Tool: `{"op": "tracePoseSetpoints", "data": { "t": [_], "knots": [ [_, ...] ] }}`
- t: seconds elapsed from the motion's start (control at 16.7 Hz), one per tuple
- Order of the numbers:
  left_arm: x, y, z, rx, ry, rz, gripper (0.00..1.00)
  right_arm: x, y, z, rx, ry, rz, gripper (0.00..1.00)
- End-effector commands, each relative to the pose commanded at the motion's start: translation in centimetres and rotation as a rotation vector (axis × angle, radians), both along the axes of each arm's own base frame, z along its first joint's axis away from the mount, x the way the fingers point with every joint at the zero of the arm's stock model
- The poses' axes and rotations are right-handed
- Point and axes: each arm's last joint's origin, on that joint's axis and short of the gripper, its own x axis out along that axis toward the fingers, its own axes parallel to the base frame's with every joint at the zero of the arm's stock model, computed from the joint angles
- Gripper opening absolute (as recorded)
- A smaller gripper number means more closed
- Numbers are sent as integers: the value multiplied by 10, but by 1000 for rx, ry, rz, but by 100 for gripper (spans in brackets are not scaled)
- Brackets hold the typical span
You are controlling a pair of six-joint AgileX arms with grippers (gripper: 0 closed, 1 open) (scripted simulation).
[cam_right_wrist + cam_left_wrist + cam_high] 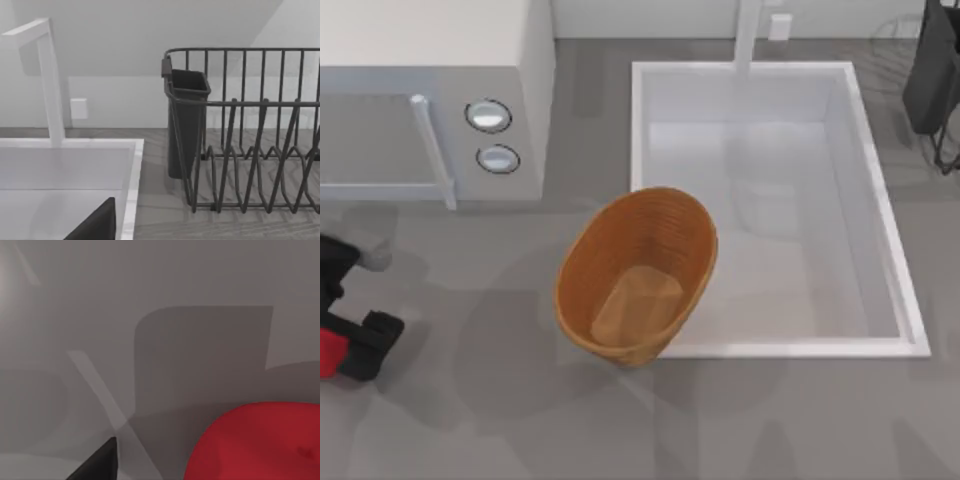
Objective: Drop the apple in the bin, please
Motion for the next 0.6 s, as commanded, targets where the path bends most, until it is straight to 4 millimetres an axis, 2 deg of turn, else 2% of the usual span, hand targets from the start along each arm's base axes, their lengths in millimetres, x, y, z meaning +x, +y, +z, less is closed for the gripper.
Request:
{"op": "tracePoseSetpoints", "data": {
  "t": [0.12,0.6],
  "knots": [
    [0,0,0,0,0,0,100,0,0,0,0,0,0,100],
    [0,0,0,0,0,0,40,0,0,0,0,0,0,100]
  ]
}}
